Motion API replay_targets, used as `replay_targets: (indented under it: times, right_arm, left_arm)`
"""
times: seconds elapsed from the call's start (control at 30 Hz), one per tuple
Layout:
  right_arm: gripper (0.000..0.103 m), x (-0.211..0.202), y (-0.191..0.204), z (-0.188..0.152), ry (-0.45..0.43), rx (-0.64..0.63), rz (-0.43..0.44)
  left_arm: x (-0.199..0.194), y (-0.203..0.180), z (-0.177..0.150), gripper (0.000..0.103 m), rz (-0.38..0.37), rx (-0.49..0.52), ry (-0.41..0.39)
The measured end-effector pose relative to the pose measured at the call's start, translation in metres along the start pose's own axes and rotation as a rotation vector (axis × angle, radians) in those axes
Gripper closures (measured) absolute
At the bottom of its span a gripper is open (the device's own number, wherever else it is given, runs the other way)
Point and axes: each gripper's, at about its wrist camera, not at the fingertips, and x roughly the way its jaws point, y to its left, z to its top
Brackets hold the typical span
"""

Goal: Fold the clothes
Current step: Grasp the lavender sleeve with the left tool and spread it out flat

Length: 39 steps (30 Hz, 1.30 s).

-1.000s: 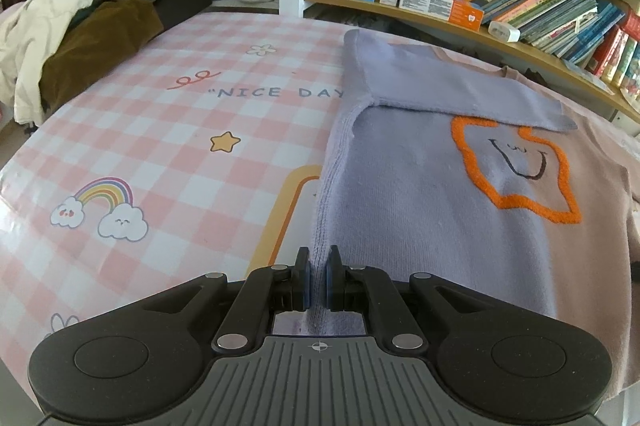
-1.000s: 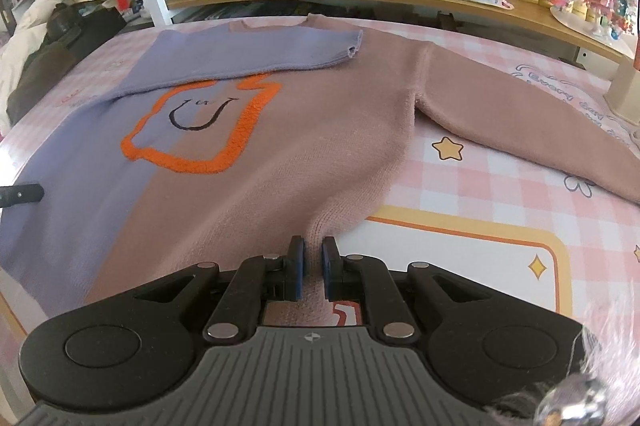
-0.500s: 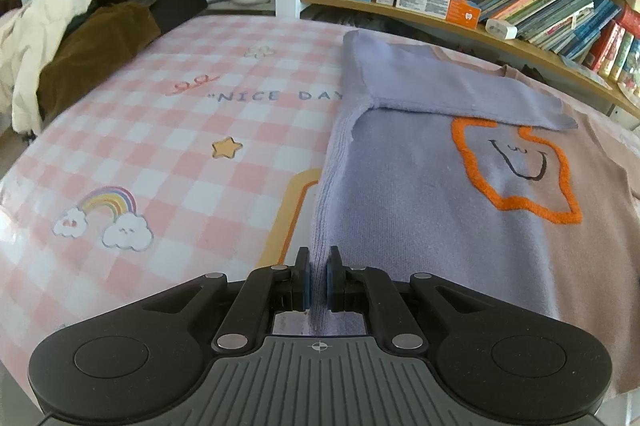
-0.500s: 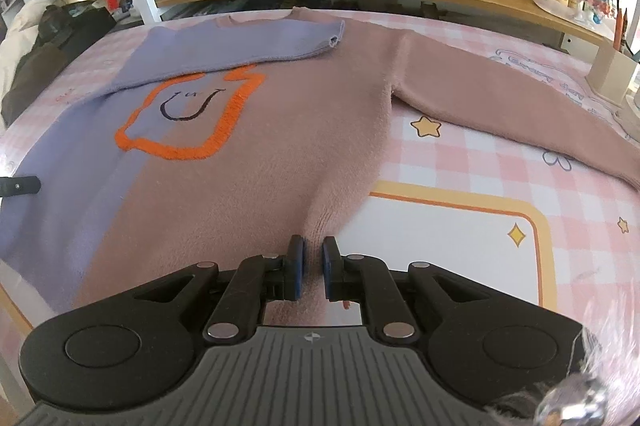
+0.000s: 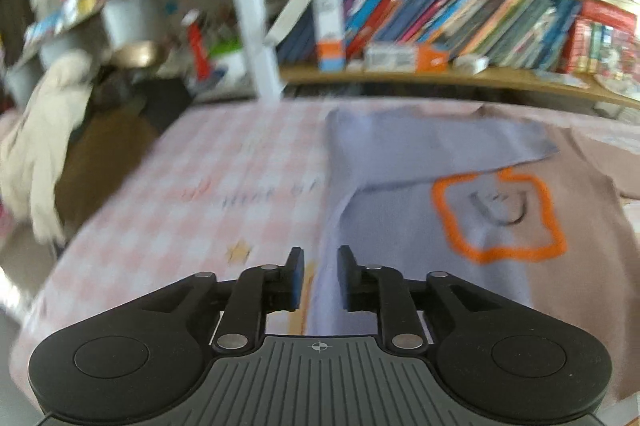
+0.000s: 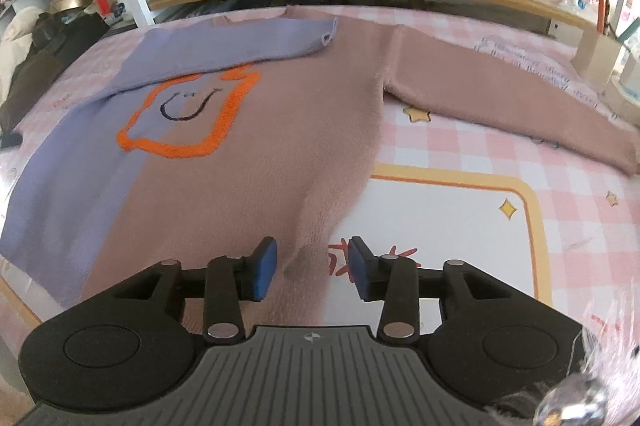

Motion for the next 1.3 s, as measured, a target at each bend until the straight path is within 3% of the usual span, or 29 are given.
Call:
replay_targets:
  times: [0.2, 0.4, 0.73, 0.93, 1.1, 1.23, 1.3]
  right_arm:
    - [0.066, -0.005, 0.014, -0.002, -0.022, -0.075, 0.03]
    - [0.064, -0.002, 0.009, -0.007, 0.001, -0.058, 0.031]
    - [0.061, -0.004, -0.006, -0.014, -0.003, -0.004, 0.018]
    - [0.057, -0.018, -0.014, -0.018, -0.072, 0.013, 0.011]
    - [0.057, -0.023, -0.026, -0.022, -0.074, 0.044, -0.006]
    - [0.057, -0.026, -0.034, -0.027, -0.062, 0.057, -0.019]
    - [0.057, -0.027, -0.037, -0.029, -0.057, 0.062, -0.025]
  left_arm:
    - [0.017, -0.056, 0.014, 0.083, -0.131, 0.125, 0.005]
    - [0.039, -0.107, 0.021, 0.083, -0.21, 0.254, 0.02]
    - [0.091, -0.169, 0.059, 0.083, -0.259, 0.357, -0.03]
    - [0.119, -0.208, 0.064, 0.083, -0.281, 0.442, -0.051]
    - [0.131, -0.239, 0.069, 0.082, -0.287, 0.486, -0.066]
    - [0.14, -0.258, 0.071, 0.049, -0.281, 0.512, -0.088]
    - [0.145, -0.264, 0.07, 0.048, -0.28, 0.521, -0.09]
